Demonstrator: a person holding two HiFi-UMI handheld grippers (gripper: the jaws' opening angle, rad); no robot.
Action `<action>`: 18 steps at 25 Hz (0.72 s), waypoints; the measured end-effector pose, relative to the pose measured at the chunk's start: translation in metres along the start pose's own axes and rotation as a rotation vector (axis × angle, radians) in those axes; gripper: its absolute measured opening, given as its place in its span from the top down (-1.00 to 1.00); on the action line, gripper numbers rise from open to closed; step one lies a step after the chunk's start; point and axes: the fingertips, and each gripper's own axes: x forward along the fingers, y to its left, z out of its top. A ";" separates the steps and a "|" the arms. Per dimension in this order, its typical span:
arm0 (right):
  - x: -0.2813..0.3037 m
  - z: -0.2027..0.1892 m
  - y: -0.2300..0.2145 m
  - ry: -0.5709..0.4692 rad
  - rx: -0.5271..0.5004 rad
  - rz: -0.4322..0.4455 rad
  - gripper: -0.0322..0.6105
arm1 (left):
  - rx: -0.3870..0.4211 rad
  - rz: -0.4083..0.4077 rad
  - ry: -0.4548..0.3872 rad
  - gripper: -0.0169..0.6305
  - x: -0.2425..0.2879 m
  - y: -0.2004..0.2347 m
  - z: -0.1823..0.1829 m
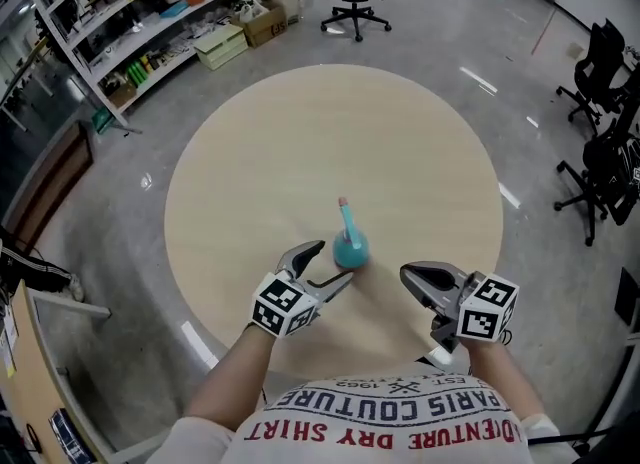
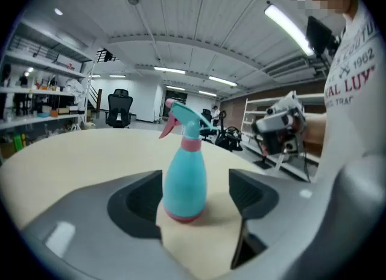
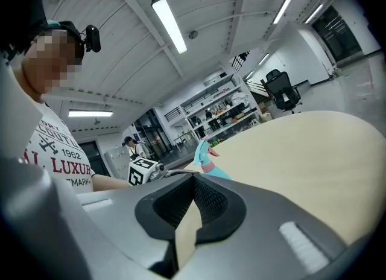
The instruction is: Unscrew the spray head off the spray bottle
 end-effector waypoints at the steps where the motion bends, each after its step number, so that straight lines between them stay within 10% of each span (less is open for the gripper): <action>1: 0.000 0.000 -0.004 0.004 0.007 -0.001 0.90 | 0.037 0.011 0.032 -0.08 0.009 0.004 -0.007; 18: 0.045 -0.005 -0.032 0.092 -0.134 0.046 0.90 | 0.118 -0.031 0.124 -0.05 0.062 0.014 -0.029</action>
